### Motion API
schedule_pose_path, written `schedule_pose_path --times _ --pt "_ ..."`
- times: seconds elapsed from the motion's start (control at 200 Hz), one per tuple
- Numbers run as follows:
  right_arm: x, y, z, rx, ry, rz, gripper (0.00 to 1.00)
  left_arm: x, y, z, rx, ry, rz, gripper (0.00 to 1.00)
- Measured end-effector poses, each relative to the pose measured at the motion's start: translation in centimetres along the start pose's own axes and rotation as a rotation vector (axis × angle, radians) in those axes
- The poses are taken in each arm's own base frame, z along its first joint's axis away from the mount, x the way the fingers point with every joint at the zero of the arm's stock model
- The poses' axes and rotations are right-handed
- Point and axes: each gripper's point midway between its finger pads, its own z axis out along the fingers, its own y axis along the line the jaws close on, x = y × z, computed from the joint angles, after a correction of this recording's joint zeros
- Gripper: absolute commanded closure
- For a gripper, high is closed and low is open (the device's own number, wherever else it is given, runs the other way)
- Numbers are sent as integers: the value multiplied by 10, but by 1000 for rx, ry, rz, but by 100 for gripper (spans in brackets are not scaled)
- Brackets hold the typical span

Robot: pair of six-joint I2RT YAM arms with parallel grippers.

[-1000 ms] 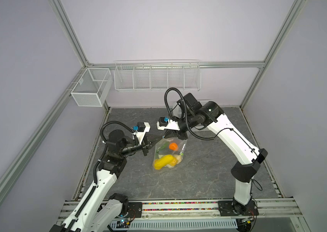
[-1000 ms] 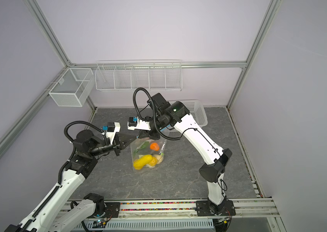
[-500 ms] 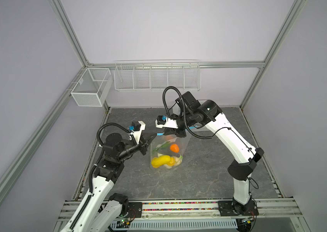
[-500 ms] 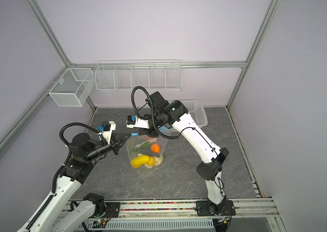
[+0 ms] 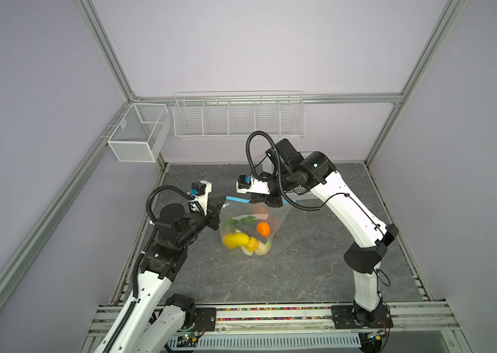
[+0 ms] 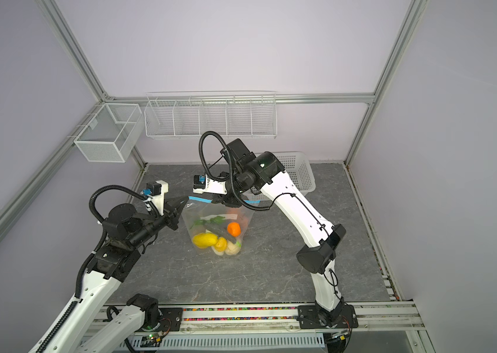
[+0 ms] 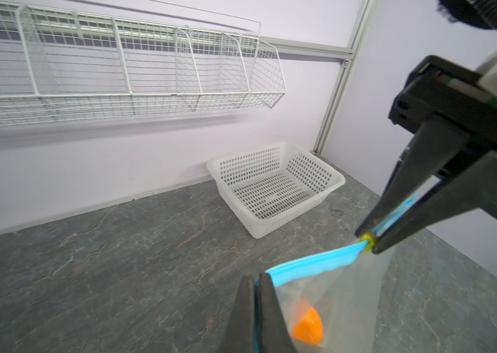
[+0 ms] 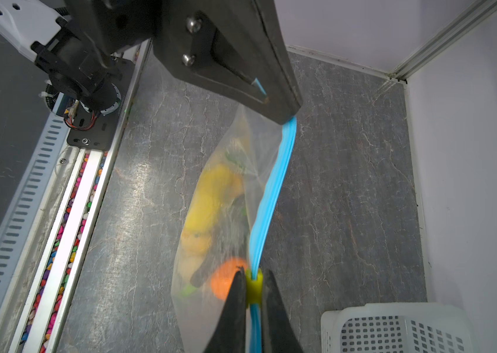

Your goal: Place the food in the zip-top bag and seal the zipper

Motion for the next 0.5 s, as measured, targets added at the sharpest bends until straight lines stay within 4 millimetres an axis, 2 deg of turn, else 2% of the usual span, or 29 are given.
schedule_pose_path --times 0.275,0.5 --pt "3 -1 0 10 19 2 94 1 19 -1 -111 -1 3 100" --pt "10 -3 -2 10 34 18 94 -8 26 -12 -171 -34 28 100"
